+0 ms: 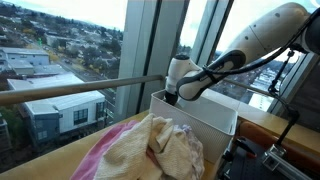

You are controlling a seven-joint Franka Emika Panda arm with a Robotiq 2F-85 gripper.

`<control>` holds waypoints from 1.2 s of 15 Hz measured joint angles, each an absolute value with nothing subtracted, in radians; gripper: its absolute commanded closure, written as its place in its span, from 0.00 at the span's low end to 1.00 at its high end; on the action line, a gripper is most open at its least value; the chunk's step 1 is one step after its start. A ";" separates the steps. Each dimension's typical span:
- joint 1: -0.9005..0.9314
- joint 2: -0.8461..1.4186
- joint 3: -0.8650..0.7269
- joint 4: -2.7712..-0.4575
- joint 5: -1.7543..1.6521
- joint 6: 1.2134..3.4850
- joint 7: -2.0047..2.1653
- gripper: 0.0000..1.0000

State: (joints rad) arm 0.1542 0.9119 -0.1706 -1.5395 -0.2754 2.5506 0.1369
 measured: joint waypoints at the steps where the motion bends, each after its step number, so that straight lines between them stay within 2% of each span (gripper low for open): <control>1: 0.183 0.881 -0.183 -1.581 -0.290 2.552 0.173 0.99; 6: 0.344 0.666 -0.250 -1.760 -0.401 2.555 0.358 0.99; 12: 0.489 0.393 -0.278 -1.859 -0.681 2.532 0.596 0.99; 18: 0.506 0.190 -0.022 -1.893 -0.789 2.302 0.677 0.99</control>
